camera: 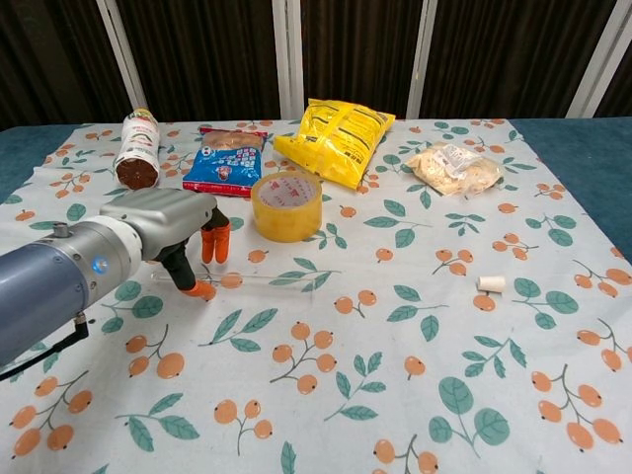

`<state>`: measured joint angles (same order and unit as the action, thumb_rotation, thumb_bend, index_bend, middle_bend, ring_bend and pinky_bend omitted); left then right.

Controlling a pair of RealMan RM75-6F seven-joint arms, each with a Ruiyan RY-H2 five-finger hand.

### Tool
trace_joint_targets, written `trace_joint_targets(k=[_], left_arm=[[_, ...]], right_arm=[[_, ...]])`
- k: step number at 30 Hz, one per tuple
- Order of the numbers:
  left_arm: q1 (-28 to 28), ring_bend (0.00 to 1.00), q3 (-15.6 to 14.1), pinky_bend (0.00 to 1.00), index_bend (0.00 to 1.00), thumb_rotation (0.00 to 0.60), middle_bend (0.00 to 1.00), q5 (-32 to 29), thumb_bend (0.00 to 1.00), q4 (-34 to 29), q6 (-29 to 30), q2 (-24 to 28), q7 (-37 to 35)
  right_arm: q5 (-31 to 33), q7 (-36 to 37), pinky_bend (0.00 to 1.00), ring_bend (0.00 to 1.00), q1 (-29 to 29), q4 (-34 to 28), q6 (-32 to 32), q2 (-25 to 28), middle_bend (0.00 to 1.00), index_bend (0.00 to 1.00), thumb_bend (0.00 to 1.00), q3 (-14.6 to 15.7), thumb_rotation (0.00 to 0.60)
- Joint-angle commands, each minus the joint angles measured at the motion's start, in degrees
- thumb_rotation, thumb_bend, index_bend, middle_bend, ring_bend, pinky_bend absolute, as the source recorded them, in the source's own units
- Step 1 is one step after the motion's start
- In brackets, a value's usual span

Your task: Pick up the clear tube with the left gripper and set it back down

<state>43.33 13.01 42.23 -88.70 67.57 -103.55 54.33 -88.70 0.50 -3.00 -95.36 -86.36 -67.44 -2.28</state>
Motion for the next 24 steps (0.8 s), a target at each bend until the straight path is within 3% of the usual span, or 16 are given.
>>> trace_joint_targets(k=[1,24], left_arm=[[0.3,0.06,-0.1,0.00,0.47,0.600,0.42,-0.3,0.36,0.2,0.0,-0.3,0.1],[2.2,0.06,-1.0,0.00,0.51,0.600,0.42,-2.1,0.37,2.3,0.5,-2.2,-0.2]], right_arm=[[0.0,0.1,0.00,0.00,0.0,0.1,0.0,0.0,0.00,0.00,0.32,0.0,0.600],[0.2,0.5,0.00,0.00,0.0,-0.1,0.1,0.0,0.00,0.00,0.32,-0.1,0.600]])
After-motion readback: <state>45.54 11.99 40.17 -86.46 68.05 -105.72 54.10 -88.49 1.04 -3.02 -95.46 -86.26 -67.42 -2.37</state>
